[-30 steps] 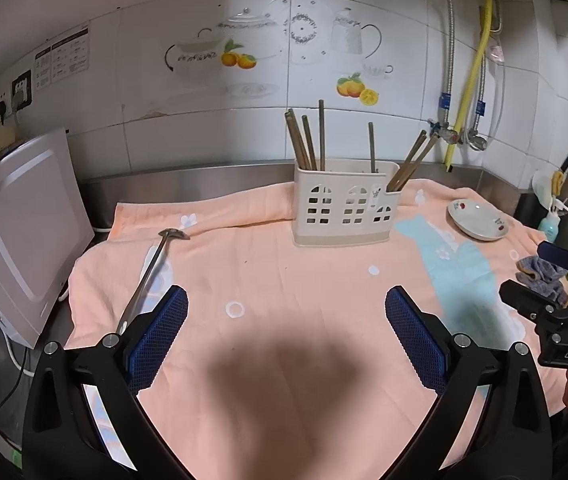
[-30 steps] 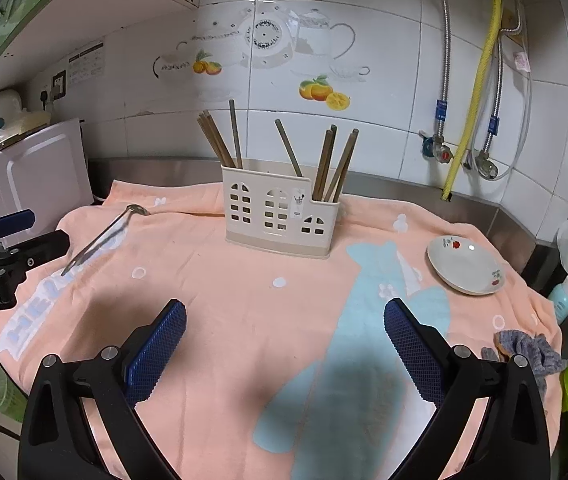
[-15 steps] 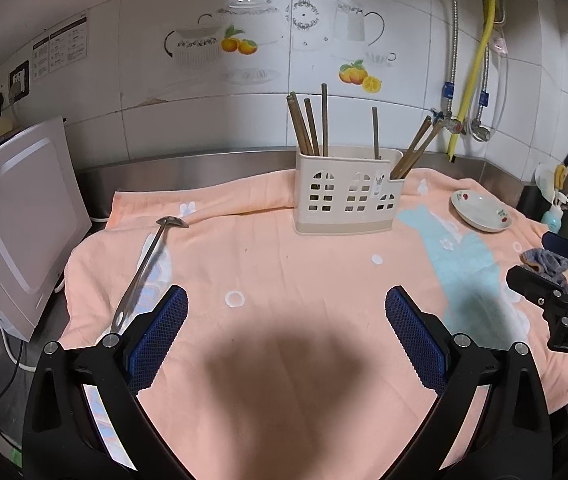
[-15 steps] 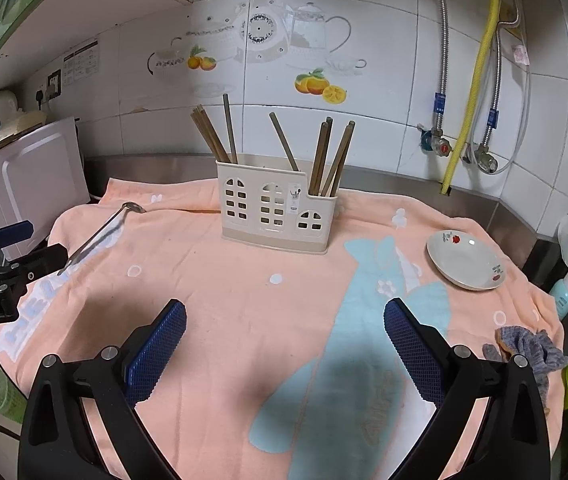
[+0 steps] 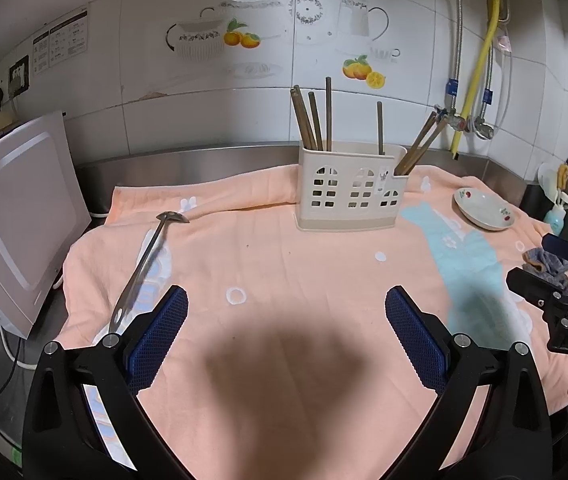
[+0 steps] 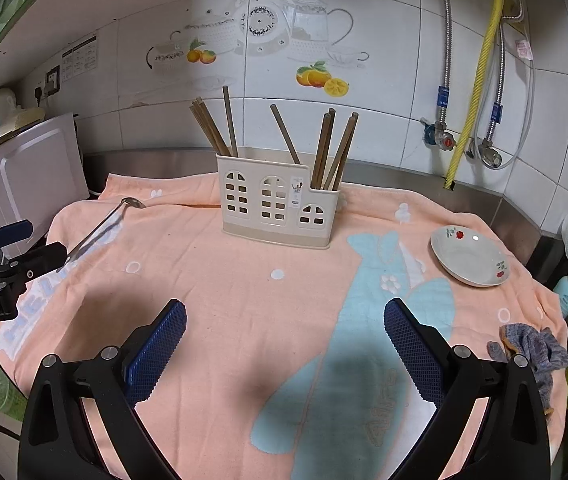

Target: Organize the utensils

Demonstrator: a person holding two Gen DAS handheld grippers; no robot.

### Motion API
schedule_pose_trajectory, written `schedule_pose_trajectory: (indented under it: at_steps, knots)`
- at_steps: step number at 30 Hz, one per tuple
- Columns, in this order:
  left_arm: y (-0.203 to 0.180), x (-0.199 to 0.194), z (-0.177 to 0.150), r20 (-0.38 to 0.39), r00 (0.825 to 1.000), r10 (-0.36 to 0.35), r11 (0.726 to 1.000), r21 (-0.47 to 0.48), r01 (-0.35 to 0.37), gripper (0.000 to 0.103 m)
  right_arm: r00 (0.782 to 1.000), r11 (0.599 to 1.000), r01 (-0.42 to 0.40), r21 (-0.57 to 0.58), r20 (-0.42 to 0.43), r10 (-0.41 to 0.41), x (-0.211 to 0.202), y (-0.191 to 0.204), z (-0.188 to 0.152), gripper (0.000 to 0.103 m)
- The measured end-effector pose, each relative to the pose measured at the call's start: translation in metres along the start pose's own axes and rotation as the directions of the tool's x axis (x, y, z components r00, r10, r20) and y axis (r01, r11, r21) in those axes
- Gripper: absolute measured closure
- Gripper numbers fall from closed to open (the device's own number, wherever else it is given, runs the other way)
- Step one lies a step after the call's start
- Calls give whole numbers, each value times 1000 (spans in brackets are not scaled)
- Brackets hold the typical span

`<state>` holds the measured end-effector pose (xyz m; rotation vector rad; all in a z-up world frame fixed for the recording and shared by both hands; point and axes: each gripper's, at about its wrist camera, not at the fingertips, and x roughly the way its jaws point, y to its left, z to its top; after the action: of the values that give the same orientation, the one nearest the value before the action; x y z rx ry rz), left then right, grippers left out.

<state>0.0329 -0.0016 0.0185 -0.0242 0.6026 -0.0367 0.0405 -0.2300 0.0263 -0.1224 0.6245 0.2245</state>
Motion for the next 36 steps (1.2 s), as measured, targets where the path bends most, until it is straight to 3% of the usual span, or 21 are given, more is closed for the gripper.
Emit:
schedule_pose_trajectory:
  at_steps: [36]
  knots:
    - [-5,4,-4,-2,1000,-12,1000,0,12,5,1000,1000,-12,8,-18,12,9,1,-6,7]
